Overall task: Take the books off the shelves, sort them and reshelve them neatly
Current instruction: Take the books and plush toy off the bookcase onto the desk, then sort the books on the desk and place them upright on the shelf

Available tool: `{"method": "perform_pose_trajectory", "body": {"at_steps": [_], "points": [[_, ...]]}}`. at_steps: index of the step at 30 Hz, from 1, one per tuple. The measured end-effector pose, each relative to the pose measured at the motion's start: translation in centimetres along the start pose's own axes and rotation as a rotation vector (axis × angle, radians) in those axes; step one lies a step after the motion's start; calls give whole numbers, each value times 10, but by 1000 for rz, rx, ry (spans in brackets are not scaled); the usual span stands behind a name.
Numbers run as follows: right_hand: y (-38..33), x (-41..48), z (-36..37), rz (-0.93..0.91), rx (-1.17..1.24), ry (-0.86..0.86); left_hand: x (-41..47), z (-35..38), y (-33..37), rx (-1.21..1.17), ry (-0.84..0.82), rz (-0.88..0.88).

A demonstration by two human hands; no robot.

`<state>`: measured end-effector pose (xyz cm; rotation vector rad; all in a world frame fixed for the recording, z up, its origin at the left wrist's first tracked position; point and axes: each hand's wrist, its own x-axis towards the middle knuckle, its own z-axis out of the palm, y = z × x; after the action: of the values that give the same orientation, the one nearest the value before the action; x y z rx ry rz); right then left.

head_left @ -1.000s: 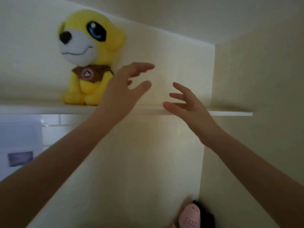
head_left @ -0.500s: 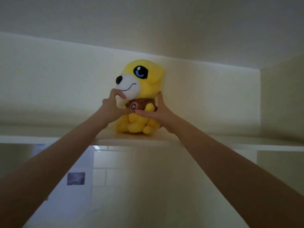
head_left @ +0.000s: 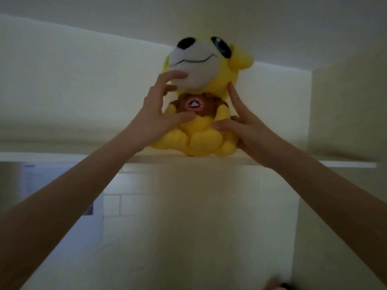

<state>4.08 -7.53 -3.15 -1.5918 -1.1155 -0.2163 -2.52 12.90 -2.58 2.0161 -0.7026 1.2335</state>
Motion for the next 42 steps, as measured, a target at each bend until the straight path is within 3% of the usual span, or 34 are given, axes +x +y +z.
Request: {"method": "perform_pose_trajectory", "body": {"at_steps": [6, 15, 22, 32, 35, 37, 39, 42], "points": [[-10, -114, -66, 41, 33, 144, -12, 59, 72, -47, -420, 29], [71, -279, -101, 375, 31, 286, -118, 225, 74, -298, -573, 29], [139, -369, -111, 671, 37, 329, -200, 324, 50, -486, -766, -181], [257, -446, -104, 921, 89, 474, -278, 425, 12, -373, -1032, -347], [290, -445, -107, 917, 30, 507, -282, 447, -5, -335, -1019, -345], [316, -441, -107, 962, -159, 449, -284, 458, -19, -244, -1057, -317], [343, -443, -98, 1109, -417, 327, -296, 462, -36, -116, -1237, -282], [370, -453, -76, 1152, -397, 260, -325, 455, -57, -145, -1356, -382]]}}
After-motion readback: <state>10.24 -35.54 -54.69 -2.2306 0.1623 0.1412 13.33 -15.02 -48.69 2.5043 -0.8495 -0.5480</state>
